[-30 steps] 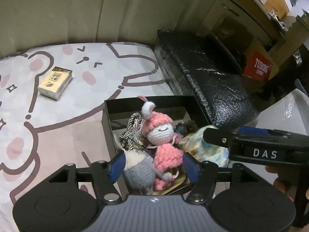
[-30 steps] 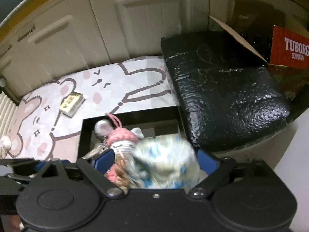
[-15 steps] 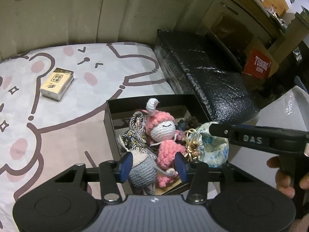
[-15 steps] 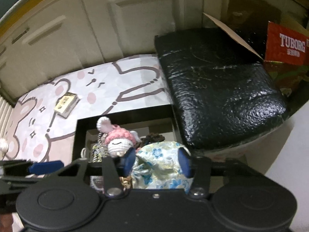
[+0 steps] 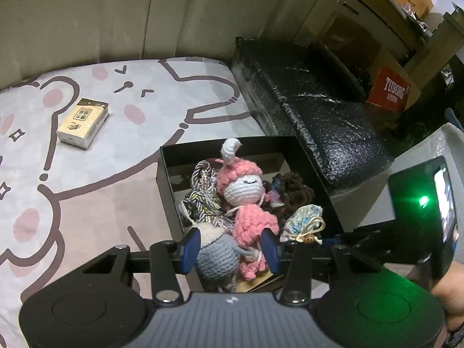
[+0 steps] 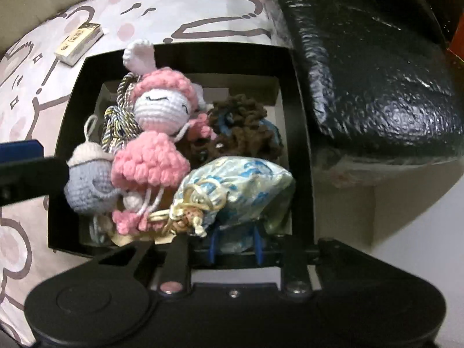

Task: Organize objects
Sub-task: 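Lower the grey doll and the floral pouch into the black box and open both tools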

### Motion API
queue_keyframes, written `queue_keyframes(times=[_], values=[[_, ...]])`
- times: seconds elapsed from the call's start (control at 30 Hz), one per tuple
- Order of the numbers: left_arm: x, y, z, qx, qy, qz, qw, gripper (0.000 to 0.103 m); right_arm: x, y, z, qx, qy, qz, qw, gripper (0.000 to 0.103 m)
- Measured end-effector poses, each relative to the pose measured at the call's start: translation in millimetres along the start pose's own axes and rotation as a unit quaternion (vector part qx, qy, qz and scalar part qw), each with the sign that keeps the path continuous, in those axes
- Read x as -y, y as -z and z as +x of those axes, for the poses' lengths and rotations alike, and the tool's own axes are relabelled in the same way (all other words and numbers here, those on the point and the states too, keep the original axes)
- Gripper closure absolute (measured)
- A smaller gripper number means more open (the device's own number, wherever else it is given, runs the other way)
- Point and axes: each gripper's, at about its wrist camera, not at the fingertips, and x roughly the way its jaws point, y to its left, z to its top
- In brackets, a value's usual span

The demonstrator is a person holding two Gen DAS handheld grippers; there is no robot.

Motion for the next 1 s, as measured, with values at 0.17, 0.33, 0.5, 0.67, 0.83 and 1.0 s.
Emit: queue_keyframes(times=[0.17, 0.33, 0.5, 0.67, 0.83, 1.0], values=[[-1, 0, 1, -0.004, -0.001, 0.001, 1.0, 0.057, 8, -2, -10, 0.004, -0.019, 0.023, 1.0, 0.077], [0, 0, -2, -0.004, -0.001, 0.004, 1.0, 0.057, 10, 3, -26, 0.025, -0.031, 0.031, 0.999, 0.076], [2, 2, -8, -0.001, -0.003, 0.005, 1.0, 0.057, 15, 5, -47, 0.052, -0.04, 0.037, 0.997, 0.075], [2, 3, -13, -0.001, -0.006, 0.007, 1.0, 0.057, 22, 8, -74, 0.094, -0.05, 0.047, 0.993, 0.07], [3, 4, -22, 0.004, -0.012, 0.012, 0.9999, 0.057, 27, 15, -94, 0.135, -0.049, 0.06, 0.988, 0.062], [4, 5, -32, 0.01, -0.015, 0.016, 0.9997, 0.057, 29, 22, -108, 0.165, -0.041, 0.064, 0.983, 0.062]])
